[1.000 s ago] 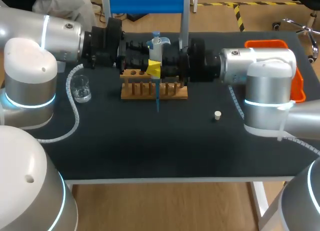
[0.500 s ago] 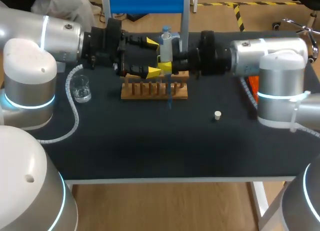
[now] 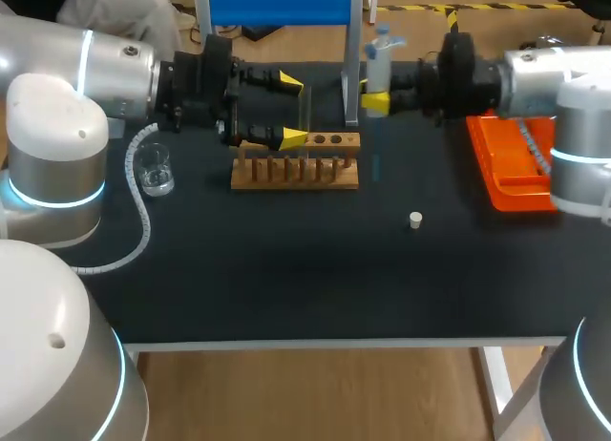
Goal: Invert the test tube, pick up the pipette, mount the tip to pipette, aspirate from beaker and dispense into the tube, eject the tip, return the pipette, and cap with the stopper.
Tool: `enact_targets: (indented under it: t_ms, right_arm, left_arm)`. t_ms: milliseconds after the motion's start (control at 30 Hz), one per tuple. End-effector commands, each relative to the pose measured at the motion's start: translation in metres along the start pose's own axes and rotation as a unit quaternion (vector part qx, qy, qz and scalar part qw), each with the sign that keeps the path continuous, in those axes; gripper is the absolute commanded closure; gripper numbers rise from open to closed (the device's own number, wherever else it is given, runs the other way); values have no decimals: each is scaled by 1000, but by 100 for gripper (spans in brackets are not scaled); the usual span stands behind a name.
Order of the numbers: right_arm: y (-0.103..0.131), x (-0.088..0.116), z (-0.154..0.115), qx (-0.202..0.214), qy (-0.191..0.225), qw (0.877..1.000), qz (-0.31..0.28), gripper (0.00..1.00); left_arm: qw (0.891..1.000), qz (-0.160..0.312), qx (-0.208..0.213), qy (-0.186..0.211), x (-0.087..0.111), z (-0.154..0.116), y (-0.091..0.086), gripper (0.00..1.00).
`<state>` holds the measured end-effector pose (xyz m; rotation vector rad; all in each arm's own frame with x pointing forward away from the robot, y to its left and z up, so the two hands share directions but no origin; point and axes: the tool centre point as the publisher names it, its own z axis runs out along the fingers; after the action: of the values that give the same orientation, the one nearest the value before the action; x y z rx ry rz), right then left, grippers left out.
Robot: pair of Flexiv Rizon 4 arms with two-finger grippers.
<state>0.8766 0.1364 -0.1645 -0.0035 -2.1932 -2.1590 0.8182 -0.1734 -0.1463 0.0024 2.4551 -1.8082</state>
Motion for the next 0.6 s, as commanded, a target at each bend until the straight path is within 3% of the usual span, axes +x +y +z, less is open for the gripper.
enact_targets:
  t_ms: [33, 600]
  right_arm:
    - [6, -6, -43, 1, 7, 1000, 1, 100]
    - [20, -27, -137, 16, -35, 999, -18, 100]
  left_arm:
    - [1000, 1, 1, 0, 1, -1, 1, 0]
    - [1000, 1, 1, 0, 1, -1, 1, 0]
